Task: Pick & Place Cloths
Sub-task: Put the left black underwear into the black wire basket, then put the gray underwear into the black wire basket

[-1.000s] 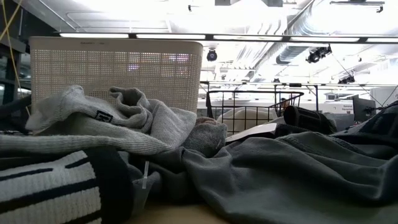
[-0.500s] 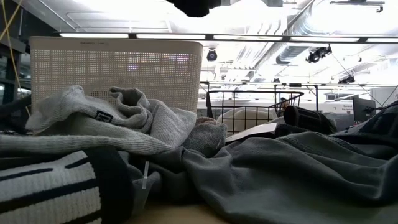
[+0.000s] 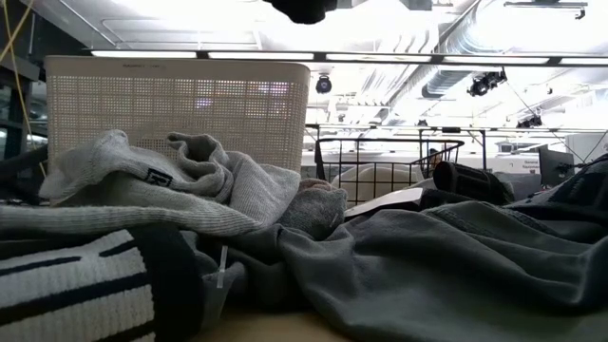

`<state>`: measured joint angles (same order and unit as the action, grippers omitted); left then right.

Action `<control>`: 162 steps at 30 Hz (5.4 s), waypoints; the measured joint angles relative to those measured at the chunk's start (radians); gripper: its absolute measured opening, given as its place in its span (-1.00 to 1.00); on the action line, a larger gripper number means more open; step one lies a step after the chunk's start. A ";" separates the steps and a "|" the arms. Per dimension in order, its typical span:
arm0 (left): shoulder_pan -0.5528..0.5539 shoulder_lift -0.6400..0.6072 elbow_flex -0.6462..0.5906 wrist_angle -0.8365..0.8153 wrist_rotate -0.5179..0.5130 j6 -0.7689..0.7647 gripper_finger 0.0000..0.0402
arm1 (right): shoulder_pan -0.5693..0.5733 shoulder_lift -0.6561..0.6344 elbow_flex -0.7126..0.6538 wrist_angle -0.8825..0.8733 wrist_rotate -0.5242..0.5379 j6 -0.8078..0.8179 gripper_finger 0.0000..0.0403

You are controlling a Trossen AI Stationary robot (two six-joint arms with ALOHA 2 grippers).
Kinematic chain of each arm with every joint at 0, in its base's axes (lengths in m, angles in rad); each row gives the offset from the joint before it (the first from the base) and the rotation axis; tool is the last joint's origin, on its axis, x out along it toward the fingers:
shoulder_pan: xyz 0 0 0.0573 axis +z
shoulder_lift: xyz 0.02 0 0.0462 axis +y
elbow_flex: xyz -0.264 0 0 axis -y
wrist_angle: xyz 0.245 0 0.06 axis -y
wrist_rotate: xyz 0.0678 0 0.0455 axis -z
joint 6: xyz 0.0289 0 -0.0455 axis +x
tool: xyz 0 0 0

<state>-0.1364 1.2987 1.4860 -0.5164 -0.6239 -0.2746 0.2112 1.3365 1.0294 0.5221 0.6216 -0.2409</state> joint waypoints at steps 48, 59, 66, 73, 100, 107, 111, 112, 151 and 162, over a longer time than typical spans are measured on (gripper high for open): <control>-0.001 0.059 0.000 0.160 0.215 0.057 0.28 | -0.053 -0.099 0.000 -0.227 -0.279 0.297 -0.81; -0.001 0.020 0.000 0.170 0.091 0.064 0.53 | -0.068 -0.234 0.000 -0.482 -0.043 0.300 -0.81; -0.001 -0.018 0.000 0.143 0.028 0.074 0.51 | -0.176 -0.245 0.000 -0.634 0.002 0.426 -0.81; 0.000 -0.073 0.000 0.091 0.025 0.184 0.51 | -0.311 -0.216 0.000 -0.775 -0.067 0.575 -0.81; 0.366 -0.232 -0.005 -0.332 0.300 0.245 0.51 | -0.693 0.314 0.000 -0.723 -0.518 0.654 -0.81; 0.401 -0.232 -0.005 -0.332 0.332 0.245 0.51 | -0.692 0.345 0.000 -0.746 -0.496 0.713 -0.54; 0.400 -0.232 -0.005 -0.331 0.356 0.249 0.51 | -0.692 0.333 0.000 -0.754 -0.500 0.711 -0.20; 0.400 -0.232 -0.005 -0.332 0.357 0.250 0.51 | -0.691 0.326 0.000 -0.754 -0.502 0.713 -0.12; 0.370 -0.233 -0.205 -0.430 0.841 0.239 0.51 | -0.503 -0.289 0.000 -0.923 -0.648 0.921 0.44; 0.049 -0.198 -0.375 -0.240 0.743 0.146 0.51 | -0.379 -0.320 0.000 -0.933 -0.622 0.830 0.44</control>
<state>-0.0871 1.1011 1.1107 -0.7563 0.1188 -0.1283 -0.1678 1.0168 1.0298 -0.4106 0.0001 0.5894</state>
